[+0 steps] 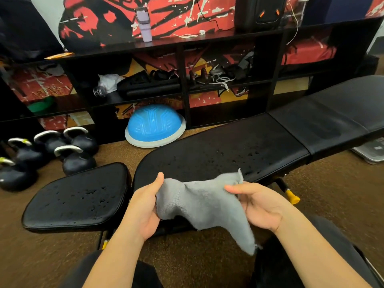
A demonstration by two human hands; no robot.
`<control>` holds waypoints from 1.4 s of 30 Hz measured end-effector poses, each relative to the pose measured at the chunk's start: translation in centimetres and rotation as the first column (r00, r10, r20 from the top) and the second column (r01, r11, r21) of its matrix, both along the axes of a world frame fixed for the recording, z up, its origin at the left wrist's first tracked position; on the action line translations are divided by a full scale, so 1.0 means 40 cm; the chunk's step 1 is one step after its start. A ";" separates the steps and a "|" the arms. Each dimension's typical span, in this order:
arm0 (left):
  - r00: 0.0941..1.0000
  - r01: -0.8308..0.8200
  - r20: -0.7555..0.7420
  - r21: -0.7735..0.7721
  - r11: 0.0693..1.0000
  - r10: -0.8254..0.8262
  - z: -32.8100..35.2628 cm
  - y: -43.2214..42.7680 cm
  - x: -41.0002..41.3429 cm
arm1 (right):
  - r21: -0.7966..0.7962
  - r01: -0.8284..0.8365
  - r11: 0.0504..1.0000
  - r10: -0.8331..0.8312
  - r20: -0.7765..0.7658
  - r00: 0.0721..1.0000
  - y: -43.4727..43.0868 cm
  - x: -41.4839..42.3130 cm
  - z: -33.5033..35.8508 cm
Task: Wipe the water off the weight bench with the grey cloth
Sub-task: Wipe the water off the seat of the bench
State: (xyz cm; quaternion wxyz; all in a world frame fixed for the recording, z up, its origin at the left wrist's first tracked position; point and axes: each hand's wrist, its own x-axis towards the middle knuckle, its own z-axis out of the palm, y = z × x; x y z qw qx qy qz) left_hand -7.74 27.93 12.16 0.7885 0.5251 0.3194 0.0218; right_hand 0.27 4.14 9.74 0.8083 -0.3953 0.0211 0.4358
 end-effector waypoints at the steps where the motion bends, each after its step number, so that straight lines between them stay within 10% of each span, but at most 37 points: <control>1: 0.999 0.031 -0.016 -0.004 1.000 -0.031 -0.001 0.002 -0.003 | -0.026 -0.015 1.000 0.015 -0.014 1.000 0.009 -0.002 0.000; 5: 0.986 0.056 0.146 0.145 0.988 -0.078 0.004 0.003 -0.012 | -0.141 0.075 0.987 -0.036 0.265 0.964 0.023 -0.031 0.059; 8: 0.893 -0.046 0.445 0.235 0.971 -0.066 0.019 0.014 -0.017 | -0.180 0.439 0.881 -0.052 0.883 0.466 -0.001 -0.055 0.138; 10: 0.867 -0.037 0.489 0.246 0.968 -0.091 0.022 0.033 -0.015 | -0.095 0.461 0.882 -0.053 0.953 0.299 -0.019 -0.049 0.145; 14: 0.900 0.026 0.397 0.358 0.933 -0.178 0.004 0.047 -0.015 | -0.146 0.568 0.810 -0.004 0.967 0.254 -0.034 -0.005 0.088; 20: 0.929 0.005 0.307 0.548 0.837 -0.207 -0.014 0.061 -0.009 | -0.384 0.453 0.805 0.166 0.878 0.449 -0.086 0.027 0.074; 26: 0.863 0.034 0.339 0.701 0.712 -0.375 0.033 0.088 -0.031 | -0.219 0.134 0.967 0.043 0.652 0.757 -0.119 0.037 0.049; 32: 0.784 0.083 0.300 0.817 0.571 -0.544 0.079 0.107 -0.045 | -0.040 0.151 0.988 -0.101 0.576 0.811 -0.114 0.050 0.058; 42: 0.830 -0.044 0.440 0.666 0.745 -0.344 0.080 0.083 -0.024 | 0.009 0.284 0.959 -0.248 0.516 0.820 -0.079 0.055 0.071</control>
